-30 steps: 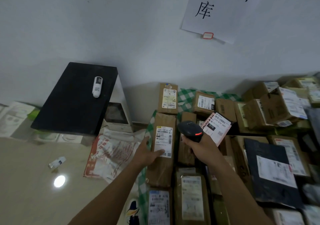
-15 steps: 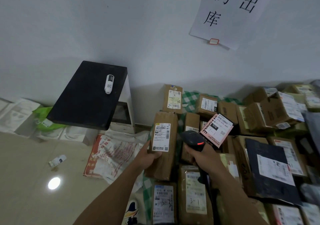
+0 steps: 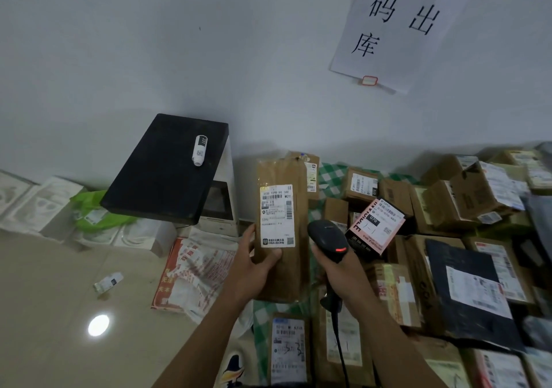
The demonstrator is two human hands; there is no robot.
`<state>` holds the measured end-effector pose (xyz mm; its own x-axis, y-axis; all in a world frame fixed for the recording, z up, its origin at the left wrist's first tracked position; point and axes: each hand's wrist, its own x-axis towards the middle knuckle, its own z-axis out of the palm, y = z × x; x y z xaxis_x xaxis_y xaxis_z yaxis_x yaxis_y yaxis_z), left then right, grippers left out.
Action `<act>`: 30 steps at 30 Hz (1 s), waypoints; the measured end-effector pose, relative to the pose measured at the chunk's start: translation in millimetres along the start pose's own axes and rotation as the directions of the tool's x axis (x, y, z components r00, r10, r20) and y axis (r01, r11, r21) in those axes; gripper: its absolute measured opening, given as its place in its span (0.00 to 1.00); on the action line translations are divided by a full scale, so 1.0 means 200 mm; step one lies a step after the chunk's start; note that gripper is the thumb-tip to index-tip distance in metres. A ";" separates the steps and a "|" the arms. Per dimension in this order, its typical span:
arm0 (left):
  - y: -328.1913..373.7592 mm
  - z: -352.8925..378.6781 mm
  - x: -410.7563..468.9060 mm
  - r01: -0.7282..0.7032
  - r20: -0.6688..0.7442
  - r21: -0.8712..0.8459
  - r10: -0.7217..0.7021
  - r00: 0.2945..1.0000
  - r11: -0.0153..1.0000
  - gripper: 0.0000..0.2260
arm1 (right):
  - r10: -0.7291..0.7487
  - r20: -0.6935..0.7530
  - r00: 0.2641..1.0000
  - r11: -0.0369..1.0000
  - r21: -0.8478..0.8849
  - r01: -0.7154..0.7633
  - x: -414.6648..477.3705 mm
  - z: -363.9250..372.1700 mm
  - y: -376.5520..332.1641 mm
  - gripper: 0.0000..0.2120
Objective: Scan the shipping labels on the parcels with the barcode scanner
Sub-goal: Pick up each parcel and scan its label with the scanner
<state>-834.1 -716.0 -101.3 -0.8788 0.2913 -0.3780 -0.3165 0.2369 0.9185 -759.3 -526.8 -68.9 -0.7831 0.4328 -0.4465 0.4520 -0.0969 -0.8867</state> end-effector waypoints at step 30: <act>0.24 -0.08 0.03 -0.296 0.345 0.160 0.227 0.911 0.942 0.49 | -0.160 -0.164 0.973 0.987 0.005 0.163 -0.19 -0.23 -0.26 0.15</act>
<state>-859.9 -717.3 -57.3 -0.7489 0.6391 -0.1753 0.0192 0.2853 0.9583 -732.5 -496.5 0.7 -0.7643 0.5841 -0.2732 0.3165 -0.0292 -0.9481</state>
